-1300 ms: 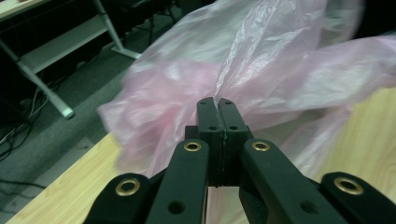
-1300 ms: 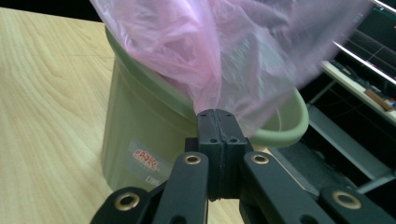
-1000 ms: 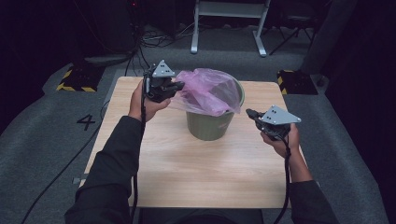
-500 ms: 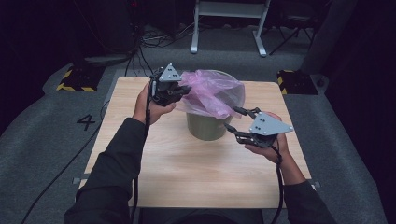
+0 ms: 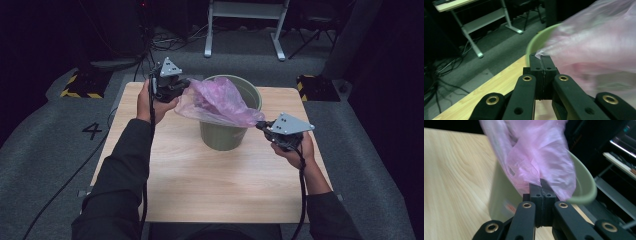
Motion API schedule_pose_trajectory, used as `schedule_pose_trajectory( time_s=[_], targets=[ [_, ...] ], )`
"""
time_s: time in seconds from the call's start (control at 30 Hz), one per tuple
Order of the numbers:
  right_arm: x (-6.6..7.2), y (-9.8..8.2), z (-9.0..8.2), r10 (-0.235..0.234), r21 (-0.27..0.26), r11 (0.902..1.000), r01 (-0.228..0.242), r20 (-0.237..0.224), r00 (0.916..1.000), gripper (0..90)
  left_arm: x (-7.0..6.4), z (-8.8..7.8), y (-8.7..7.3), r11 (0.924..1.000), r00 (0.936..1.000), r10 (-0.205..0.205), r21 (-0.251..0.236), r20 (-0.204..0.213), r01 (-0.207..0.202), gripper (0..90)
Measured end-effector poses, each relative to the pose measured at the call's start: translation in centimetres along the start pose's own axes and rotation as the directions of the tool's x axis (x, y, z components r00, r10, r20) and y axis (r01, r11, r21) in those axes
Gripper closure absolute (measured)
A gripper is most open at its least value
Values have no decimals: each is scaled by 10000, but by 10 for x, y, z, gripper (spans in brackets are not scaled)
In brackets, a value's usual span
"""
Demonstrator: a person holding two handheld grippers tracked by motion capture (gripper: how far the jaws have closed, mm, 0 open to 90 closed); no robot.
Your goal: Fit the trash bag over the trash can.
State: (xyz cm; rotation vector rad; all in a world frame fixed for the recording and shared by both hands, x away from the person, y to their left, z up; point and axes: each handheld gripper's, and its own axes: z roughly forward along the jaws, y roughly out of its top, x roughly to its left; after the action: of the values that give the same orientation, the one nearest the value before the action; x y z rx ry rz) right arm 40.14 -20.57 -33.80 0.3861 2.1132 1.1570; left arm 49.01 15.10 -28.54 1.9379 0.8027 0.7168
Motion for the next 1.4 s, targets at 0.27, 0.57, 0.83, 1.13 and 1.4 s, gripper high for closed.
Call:
schedule_pose_trajectory(
  time_s=[0.27,0.57,0.83,1.13,1.4],
  targets=[
    [-27,-28,-4,1013,128,9948,-1008,-435,9939,900,21,21,-13,9986,9969,-186,475,-766,222,900],
    [-30,-47,-5,1152,449,9926,-1125,-632,9913,900,39,14,-46,9938,9914,-1073,213,-748,1092,900],
    [-24,-45,-15,935,406,9950,-916,-479,9945,868,38,14,-55,9914,9905,-1305,35,-429,1307,856],
    [-23,-21,-24,1143,-704,9910,-1142,-14,9934,394,1,-30,-50,9854,9971,-682,-1541,344,727,220],
    [-26,-8,-33,1479,-1237,9819,-1436,263,9887,314,-63,-55,-62,9846,9797,1228,-1430,1582,-1003,165]
  ],
)
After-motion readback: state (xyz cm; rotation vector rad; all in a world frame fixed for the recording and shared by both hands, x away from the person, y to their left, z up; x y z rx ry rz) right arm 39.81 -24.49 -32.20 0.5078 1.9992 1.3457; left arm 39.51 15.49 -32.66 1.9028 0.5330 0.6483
